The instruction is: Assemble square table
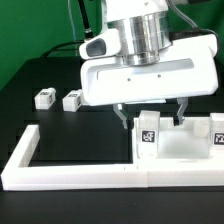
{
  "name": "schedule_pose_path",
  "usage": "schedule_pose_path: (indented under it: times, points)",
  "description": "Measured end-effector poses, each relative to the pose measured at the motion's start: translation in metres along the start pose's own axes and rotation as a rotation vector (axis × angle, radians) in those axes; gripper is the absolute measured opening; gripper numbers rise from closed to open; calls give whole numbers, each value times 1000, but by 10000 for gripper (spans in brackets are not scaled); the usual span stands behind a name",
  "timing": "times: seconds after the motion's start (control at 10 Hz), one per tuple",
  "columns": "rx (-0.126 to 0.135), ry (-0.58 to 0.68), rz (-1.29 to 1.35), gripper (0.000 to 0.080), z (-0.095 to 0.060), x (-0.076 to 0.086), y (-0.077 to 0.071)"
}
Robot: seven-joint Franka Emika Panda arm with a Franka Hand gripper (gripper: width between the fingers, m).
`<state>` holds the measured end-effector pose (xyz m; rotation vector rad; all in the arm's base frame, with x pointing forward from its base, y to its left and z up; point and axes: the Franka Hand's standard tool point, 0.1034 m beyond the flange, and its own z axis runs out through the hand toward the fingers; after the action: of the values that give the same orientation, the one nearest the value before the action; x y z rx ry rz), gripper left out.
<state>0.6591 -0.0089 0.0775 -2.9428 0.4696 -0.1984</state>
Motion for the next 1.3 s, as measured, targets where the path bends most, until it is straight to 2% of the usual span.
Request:
schedule_pose_path:
  times: [0.1, 0.2, 0.3, 0.6, 0.7, 1.0, 1.1, 1.2, 1.3]
  points:
    - [0, 0, 0, 530, 0, 0, 0]
    - [0, 0, 0, 329, 0, 0, 0]
    - [-2, 0, 2, 292, 0, 0, 2]
    - [-1, 0, 39, 292, 1, 0, 3]
    - [0, 1, 130, 292, 2, 2, 5]
    - [-5, -25, 670, 292, 4, -2, -3]
    - [5, -69, 866, 292, 6, 1, -5]
    - [10, -90, 984, 292, 6, 4, -4]
    - [2, -92, 1042, 292, 7, 4, -5]
